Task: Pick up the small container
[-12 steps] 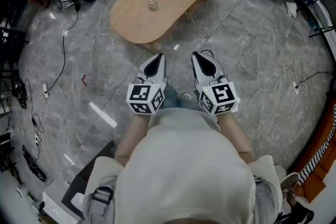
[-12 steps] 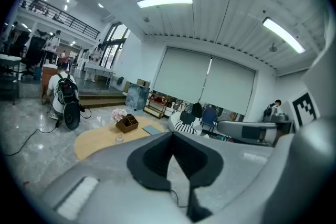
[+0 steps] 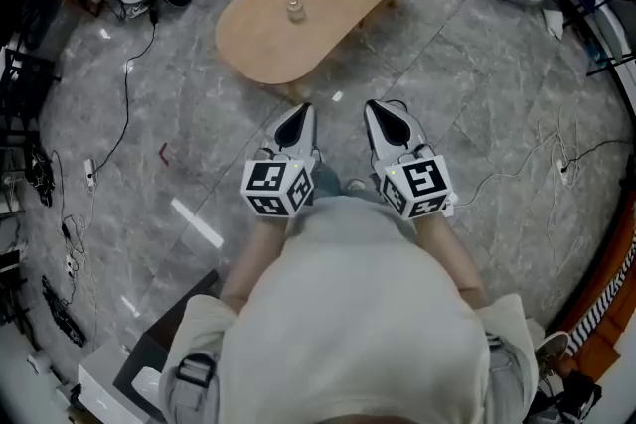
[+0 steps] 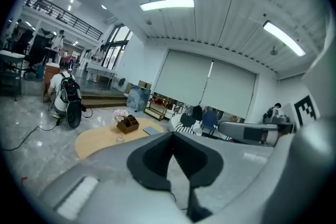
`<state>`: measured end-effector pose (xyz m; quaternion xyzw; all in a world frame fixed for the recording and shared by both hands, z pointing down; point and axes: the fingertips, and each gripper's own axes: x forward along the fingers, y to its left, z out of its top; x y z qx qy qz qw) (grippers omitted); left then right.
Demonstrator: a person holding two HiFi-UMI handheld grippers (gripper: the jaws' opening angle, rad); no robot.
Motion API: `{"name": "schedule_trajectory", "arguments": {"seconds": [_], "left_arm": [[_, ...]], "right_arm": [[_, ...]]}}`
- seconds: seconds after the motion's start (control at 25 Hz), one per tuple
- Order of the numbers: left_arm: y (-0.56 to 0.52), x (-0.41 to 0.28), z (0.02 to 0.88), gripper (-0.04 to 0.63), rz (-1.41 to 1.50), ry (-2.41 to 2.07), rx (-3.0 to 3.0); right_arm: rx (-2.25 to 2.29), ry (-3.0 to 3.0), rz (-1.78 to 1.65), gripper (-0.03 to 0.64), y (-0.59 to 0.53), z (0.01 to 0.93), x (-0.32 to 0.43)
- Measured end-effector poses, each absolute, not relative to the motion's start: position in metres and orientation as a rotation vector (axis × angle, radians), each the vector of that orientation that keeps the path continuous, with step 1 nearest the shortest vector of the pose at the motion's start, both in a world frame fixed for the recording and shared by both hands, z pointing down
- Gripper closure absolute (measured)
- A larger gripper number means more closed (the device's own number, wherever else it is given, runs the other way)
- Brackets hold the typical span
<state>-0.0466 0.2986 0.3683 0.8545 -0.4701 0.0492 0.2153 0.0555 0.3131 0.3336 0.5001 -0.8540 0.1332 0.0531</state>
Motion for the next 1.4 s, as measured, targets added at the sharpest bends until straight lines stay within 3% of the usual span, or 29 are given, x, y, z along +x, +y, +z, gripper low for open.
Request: {"name": "schedule_trajectory", "arguments": {"seconds": [0.76, 1.4], "left_arm": [[0.183, -0.108, 0.372, 0.594, 0.094, -1.269, 2.4], [0.122, -0.132, 0.398, 0.594, 0.108, -1.364, 2.273]], "right_arm": [[1.522, -2.613, 0.379, 0.618, 0.194, 0.335, -0.018], [1.367, -2.633, 0.468, 0.618, 0.128, 0.361, -0.038]]}}
